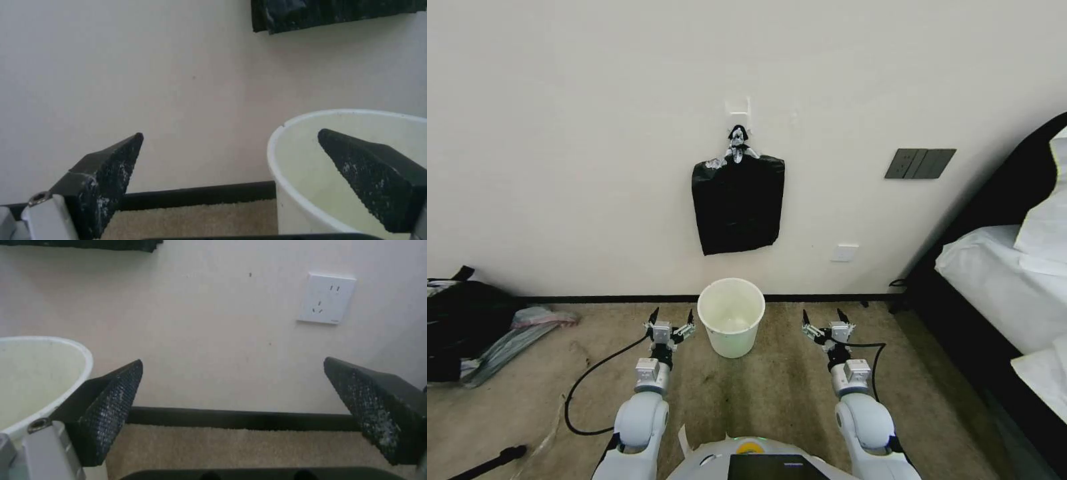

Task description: Place a trash bag onto the trash bin.

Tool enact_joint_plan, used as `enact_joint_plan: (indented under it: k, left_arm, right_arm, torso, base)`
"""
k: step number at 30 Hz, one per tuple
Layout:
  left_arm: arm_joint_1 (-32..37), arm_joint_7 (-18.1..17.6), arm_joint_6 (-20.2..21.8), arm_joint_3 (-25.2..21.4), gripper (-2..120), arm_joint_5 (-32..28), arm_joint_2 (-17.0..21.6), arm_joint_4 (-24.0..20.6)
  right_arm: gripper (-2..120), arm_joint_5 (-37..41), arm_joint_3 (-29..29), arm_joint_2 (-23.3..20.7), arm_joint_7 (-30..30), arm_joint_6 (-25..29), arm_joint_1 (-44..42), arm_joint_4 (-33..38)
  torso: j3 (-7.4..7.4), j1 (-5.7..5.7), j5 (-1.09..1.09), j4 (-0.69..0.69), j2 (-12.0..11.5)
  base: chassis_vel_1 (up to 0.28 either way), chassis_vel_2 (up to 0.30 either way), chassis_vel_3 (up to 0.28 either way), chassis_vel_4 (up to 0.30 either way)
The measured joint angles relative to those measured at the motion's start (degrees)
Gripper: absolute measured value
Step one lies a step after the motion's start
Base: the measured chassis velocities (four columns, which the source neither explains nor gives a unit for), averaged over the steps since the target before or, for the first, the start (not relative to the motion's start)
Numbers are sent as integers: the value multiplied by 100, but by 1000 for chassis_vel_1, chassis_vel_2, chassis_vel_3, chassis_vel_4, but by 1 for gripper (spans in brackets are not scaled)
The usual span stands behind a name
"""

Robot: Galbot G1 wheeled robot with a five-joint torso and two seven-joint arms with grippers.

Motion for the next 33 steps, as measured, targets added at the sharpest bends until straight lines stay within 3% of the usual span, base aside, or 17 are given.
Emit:
enact_joint_plan:
  k: [27, 29, 30, 32, 33]
  left_arm:
    - [6, -16, -11, 7, 100, 0, 3, -3]
    - [73, -123, -103, 95, 100, 36, 40, -86]
    - [231, -371, -351, 320, 100, 152, 135, -308]
    - [414, -479, -507, 541, 100, 214, 208, -553]
    - [450, -383, -403, 503, 100, 148, 189, -509]
  right_arm:
    - [100, 0, -1, -1, 0, 3, -3, 0]
    - [100, 0, -10, -10, 18, 31, -28, 22]
    - [100, 0, -7, -12, 25, 41, -33, 32]
    - [100, 0, -23, -19, 48, 77, -59, 63]
    - [100, 0, -35, -31, 89, 129, -94, 106]
  torso:
    - [0, 0, 0, 0, 0]
    - [0, 0, -1, -1, 0]
    - [0, 0, -3, -1, 0]
    - [-1, 0, 7, 1, 1]
    - [0, 0, 0, 1, 0]
  base:
    - [0, 0, 0, 0]
    - [0, 0, 0, 0]
    - [0, 0, 0, 0]
    - [0, 0, 0, 0]
    - [0, 0, 0, 0]
